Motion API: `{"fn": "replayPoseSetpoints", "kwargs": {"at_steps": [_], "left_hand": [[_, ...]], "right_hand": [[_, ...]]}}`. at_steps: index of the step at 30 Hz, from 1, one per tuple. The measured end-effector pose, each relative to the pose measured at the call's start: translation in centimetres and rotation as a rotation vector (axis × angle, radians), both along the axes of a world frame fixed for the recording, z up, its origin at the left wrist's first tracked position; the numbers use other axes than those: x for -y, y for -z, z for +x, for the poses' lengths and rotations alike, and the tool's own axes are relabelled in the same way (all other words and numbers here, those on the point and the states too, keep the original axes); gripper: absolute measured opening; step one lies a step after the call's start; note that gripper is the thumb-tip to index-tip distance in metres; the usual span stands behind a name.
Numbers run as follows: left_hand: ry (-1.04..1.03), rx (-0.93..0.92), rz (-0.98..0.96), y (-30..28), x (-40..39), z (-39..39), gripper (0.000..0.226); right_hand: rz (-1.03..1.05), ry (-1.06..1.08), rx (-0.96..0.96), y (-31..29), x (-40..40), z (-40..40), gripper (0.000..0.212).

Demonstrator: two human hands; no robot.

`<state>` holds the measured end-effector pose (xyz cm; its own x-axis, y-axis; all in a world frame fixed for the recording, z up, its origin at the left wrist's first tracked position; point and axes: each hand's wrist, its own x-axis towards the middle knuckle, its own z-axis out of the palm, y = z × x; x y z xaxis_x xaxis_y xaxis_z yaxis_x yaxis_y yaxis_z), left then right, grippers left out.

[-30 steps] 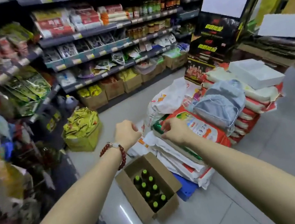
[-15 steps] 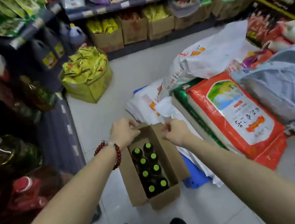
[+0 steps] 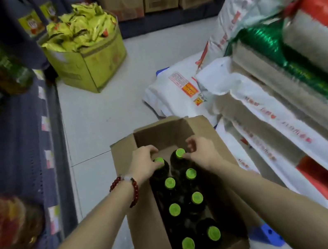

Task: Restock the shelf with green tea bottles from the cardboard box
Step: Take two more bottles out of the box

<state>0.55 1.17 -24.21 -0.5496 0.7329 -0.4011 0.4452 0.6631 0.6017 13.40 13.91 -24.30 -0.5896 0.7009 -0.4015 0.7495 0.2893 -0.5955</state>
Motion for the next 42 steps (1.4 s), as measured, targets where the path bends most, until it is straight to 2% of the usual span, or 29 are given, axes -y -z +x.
{"fn": "replayPoseSetpoints", "kwargs": {"at_steps": [4, 9, 12, 16, 19, 23, 26, 28, 31, 34, 38, 40, 42], "left_hand": [[0.084, -0.056, 0.006, 3.8, -1.6, -0.8, 0.054], [0.008, -0.152, 0.086, 5.4, -3.6, -1.8, 0.038], [-0.128, -0.172, 0.130, 6.5, -4.5, -2.0, 0.043], [-0.318, -0.098, 0.176, 7.8, -5.4, -1.6, 0.057], [-0.362, -0.079, 0.153, 8.4, -5.8, -1.3, 0.065], [-0.436, 0.077, 0.170, 9.4, -5.9, -1.2, 0.046], [-0.493, 0.266, 0.227, 10.7, -5.7, -0.8, 0.050], [-0.566, 0.374, 0.296, 11.6, -5.7, -0.7, 0.042], [-0.667, 0.525, 0.382, 11.9, -5.8, -0.9, 0.032], [-0.693, 0.569, 0.403, 11.7, -5.7, -0.6, 0.035], [-0.691, 0.572, 0.464, 10.6, -6.0, -0.6, 0.045], [-0.664, 0.548, 0.500, 9.0, -6.2, -1.1, 0.044], [-0.612, 0.522, 0.527, 6.1, -6.4, -1.4, 0.033]], "right_hand": [[-0.015, -0.008, -0.068, 4.7, -0.9, -1.0, 0.055], [0.043, 0.023, -0.224, 7.0, -1.9, -1.9, 0.032], [0.074, 0.022, -0.267, 7.8, -1.9, -3.0, 0.034], [0.059, 0.025, -0.238, 9.0, -1.7, -4.1, 0.043], [0.063, 0.025, -0.237, 9.8, -2.0, -4.0, 0.036], [0.001, 0.059, -0.306, 10.5, -2.2, -3.5, 0.025], [-0.089, 0.122, -0.343, 10.8, -2.0, -3.3, 0.020], [-0.163, 0.179, -0.398, 10.8, -2.1, -3.3, 0.012], [-0.240, 0.222, -0.461, 10.7, -2.0, -3.3, 0.017], [-0.230, 0.185, -0.494, 10.3, -1.8, -3.0, 0.020], [-0.262, 0.213, -0.559, 8.8, -2.2, -2.7, 0.013], [-0.267, 0.224, -0.592, 7.1, -2.5, -2.9, 0.015], [-0.274, 0.211, -0.610, 4.8, -2.7, -2.9, 0.018]]}}
